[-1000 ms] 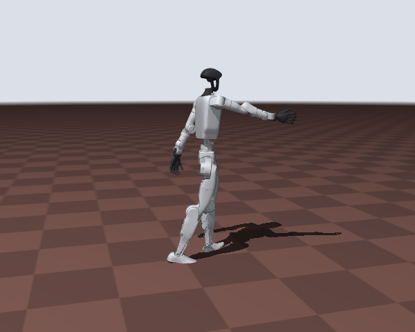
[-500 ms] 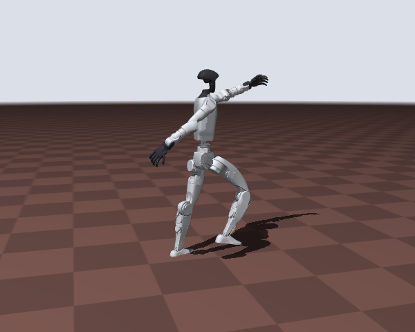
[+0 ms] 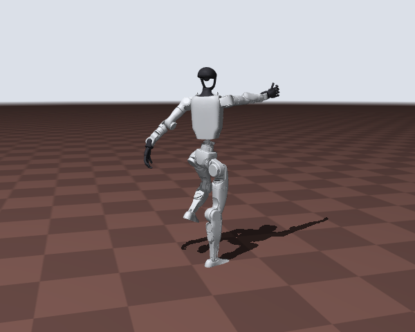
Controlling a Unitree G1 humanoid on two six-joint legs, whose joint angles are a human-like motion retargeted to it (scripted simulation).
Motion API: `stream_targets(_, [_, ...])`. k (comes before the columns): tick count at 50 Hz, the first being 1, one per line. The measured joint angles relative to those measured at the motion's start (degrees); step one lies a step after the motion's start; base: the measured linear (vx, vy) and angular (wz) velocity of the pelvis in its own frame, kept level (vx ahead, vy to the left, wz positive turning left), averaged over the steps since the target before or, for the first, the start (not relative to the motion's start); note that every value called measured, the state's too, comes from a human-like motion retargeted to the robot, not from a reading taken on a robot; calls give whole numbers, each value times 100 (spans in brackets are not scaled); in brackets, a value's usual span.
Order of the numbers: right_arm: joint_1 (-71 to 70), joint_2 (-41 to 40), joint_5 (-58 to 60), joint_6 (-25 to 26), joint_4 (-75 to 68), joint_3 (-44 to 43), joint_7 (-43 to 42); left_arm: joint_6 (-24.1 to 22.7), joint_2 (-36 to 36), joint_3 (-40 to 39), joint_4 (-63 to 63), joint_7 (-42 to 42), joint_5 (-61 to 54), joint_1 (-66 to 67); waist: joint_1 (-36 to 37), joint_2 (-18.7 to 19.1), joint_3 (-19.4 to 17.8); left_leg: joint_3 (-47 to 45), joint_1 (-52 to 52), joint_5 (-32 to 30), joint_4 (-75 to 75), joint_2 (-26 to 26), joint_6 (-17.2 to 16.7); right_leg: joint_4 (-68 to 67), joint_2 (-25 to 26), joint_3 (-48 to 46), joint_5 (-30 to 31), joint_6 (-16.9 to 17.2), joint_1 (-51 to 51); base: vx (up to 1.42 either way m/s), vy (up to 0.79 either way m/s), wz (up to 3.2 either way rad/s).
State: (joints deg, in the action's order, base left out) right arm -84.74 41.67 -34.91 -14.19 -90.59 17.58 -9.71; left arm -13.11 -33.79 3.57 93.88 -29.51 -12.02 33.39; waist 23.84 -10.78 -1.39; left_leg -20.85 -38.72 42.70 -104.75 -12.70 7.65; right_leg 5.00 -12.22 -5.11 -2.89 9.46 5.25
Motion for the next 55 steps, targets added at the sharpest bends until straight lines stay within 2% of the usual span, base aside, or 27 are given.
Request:
stream_targets(2, [-889,235,-320,-39,-13,391,-135,163,-287,-290,101,-71,-191,636,112,-47,-15,-63,-109,-45,512,-26,29,-3,25,-181,-37,1,91,35,0,82])
stream_targets(5, [-1894,258,-877,-33,-125,837,-159,470,-281,-615,141,-258,-512,1182,0,-101,-17,-457,214,-139,1950,-126,139,-74,86,-483,-82,40,216,35,2,98])
stream_targets(8, [-2241,16,-1195,117,-233,854,2,771,192,-623,55,-267,-536,1076,-159,-158,-124,-1593,1536,-398,4748,52,-42,-207,35,-643,-103,222,399,39,8,55])
stream_targets(10, [-2107,-159,-1400,122,-201,550,1,755,615,-597,20,205,-553,658,-103,-112,-449,-2662,3063,-1145,7625,666,-418,-314,-60,-616,-161,450,760,45,18,-10])
stream_targets(11, [-1867,-227,-1421,77,-128,220,-109,680,837,-581,30,518,-796,332,-146,51,-531,-3027,3617,-1746,8819,897,-619,-348,62,-626,-234,482,941,44,24,8])
stream_targets(13, [-1184,-401,-1273,84,24,-545,-289,613,1289,-557,81,1006,-1230,-419,-389,377,-547,-3383,4261,-2697,10351,1124,-1041,-447,340,-726,-374,420,1174,37,26,75])
stream_targets(15, [-65,-714,-927,134,278,-1321,-383,604,1717,-515,186,1402,-1389,-1400,-829,628,-480,-3113,4498,-3153,10970,1197,-1359,-681,526,-976,-403,193,1275,31,25,156])
stream_targets(17, [1452,-1079,-575,131,472,-1720,-231,526,1995,-392,187,1709,-1234,-2617,-1332,885,-492,-2481,4676,-3164,10975,1095,-1492,-1382,619,-1367,-240,-192,1282,30,26,229])
stream_targets(18, [2285,-1220,-302,165,495,-1801,-4,475,2089,-321,121,1780,-1035,-3286,-1551,1068,-517,-2160,4797,-3160,10975,989,-1539,-2093,654,-1535,-191,-429,1140,27,26,249])
stream_targets(20, [3936,-1398,735,449,415,-1954,736,513,2225,-206,-88,1701,-211,-4817,-1779,1295,-357,-1645,4691,-3111,10975,877,-1548,-4590,442,-1506,-350,-774,-71,20,21,239])
stream_targets(22, [5407,-1633,1918,913,213,-2276,1395,717,2286,-109,-348,1739,567,-6566,-2010,1242,-201,-1090,4399,-3014,10975,1015,-1529,-6737,207,-1132,-504,-784,-1449,21,10,266])
stream_targets(25, [7408,-2344,2645,1371,-45,-2589,1930,1015,2334,185,-689,2094,1117,-9043,-2703,1299,-423,-76,4521,-2907,10975,1081,-1541,-8701,92,-891,-910,-775,-2393,32,3,312])
stream_targets(28, [9073,-3180,2251,1537,-226,-2285,2222,1058,2139,736,-1022,2513,693,-11084,-3426,1400,-607,683,4702,-2906,10975,1029,-1539,-9904,-19,-676,-1161,-898,-3167,34,-2,235])
stream_targets(32, [10846,-3874,2171,1698,-496,-1301,2812,983,1498,1531,-1487,2600,251,-12946,-4012,1563,-585,1081,4804,-2881,10975,892,-1489,-10470,253,-112,-1458,-1111,-4315,32,-9,93])
stream_targets(37, [11976,-3995,2444,1799,-599,-847,3516,1027,840,2195,-1460,2299,455,-14296,-4055,1588,-546,1137,5053,-2767,10975,828,-1351,-9525,761,394,-1659,-1289,-4887,33,-11,3])
stream_targets(40, [11955,-3832,2338,1634,-553,-943,3387,853,720,2322,-1428,2441,327,-14381,-4007,1508,-426,1244,5177,-2683,10975,896,-1385,-8046,893,510,-1559,-1141,-4620,35,-10,27])
stream_targets(42, [11652,-3729,2197,1474,-562,-921,3135,601,789,2206,-1701,2619,55,-13939,-3979,1454,-340,1412,5277,-2613,10975,964,-1428,-6519,907,535,-1442,-929,-4063,38,-10,74])
stream_targets(45, [10833,-3658,2085,1357,-681,-792,2765,238,1157,1766,-2424,2882,-329,-12722,-3850,1320,-368,1803,5617,-2467,10975,1126,-1450,-3469,813,555,-1031,-536,-2548,42,-12,114])
stream_targets(48, [9676,-3608,2291,1497,-681,-753,2280,179,1870,1376,-2782,3026,-206,-11224,-3247,1006,-519,2170,6033,-2359,10907,1486,-1246,-975,483,593,31,-233,-1013,43,-18,73])
stream_targets(50, [8743,-3447,2161,1381,-681,-755,1843,131,2352,1308,-2682,2866,128,-9978,-2625,905,-572,2245,6052,-2458,10576,1634,-1044,-410,362,608,412,-159,-532,35,-22,-3])
stream_targets(52, [7706,-3102,1511,997,-672,-715,1363,77,2629,1319,-2205,2533,594,-8484,-2100,751,-612,2085,5713,-2614,9617,1777,-926,-324,194,629,450,-99,-246,30,-26,-14])
stream_targets(53, [7154,-2875,1217,857,-647,-748,1211,137,2663,1263,-1854,2252,905,-7722,-1918,614,-604,1873,5257,-2511,8675,1847,-946,-316,55,622,435,-70,-167,23,-27,29])
stream_targets(55, [6000,-2255,1206,760,-505,-1206,957,262,2537,1058,-1041,1563,1124,-6325,-1808,493,-165,1376,3298,-1903,5735,1560,-1032,-315,-25,448,395,-112,-540,15,-23,90])
